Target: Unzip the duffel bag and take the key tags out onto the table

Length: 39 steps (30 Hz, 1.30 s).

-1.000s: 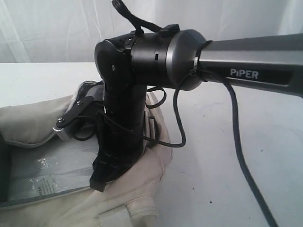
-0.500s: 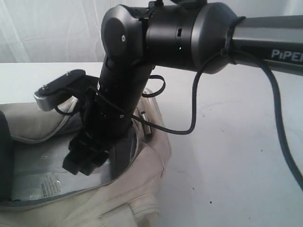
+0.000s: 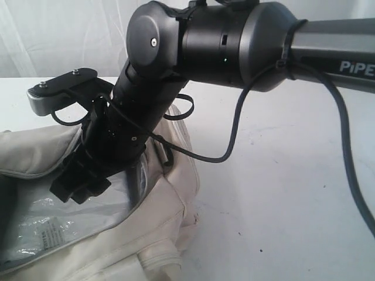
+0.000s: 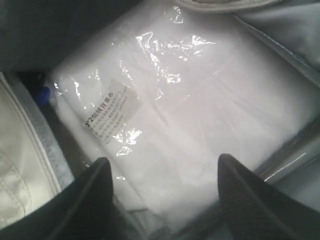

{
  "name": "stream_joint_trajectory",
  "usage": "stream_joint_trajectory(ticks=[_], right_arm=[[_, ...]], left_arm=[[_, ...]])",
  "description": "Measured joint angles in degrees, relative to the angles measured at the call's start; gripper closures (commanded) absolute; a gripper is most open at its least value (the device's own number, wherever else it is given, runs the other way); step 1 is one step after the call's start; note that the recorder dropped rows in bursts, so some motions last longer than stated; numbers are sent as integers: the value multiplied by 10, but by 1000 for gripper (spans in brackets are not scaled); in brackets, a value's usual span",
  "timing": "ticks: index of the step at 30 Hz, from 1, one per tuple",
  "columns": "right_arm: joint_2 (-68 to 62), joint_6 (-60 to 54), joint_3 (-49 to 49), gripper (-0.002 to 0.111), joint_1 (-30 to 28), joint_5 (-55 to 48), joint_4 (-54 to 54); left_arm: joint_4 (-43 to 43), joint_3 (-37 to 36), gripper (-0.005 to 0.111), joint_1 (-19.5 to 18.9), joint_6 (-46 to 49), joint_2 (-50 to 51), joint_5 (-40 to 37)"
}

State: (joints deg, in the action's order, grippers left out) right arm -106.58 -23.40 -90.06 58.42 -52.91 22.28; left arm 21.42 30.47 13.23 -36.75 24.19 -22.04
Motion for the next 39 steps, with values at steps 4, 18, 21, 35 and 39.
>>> stream_joint_trajectory(ticks=[4,18,21,35,39], right_arm=[[0,-16,0,51,0,-7,1],[0,-64,0,51,0,-11,2],[0,-72,0,51,0,-11,2],[0,-91,0,51,0,-8,2],[0,-91,0,51,0,-5,0]], left_arm=[[-119,0,26,0,120,4,-20],[-272,-36,26,0,300,186,56],[-250,-36,33,0,302,231,60],[-33,-36,107,0,237,302,15],[8,-28,107,0,209,299,-3]])
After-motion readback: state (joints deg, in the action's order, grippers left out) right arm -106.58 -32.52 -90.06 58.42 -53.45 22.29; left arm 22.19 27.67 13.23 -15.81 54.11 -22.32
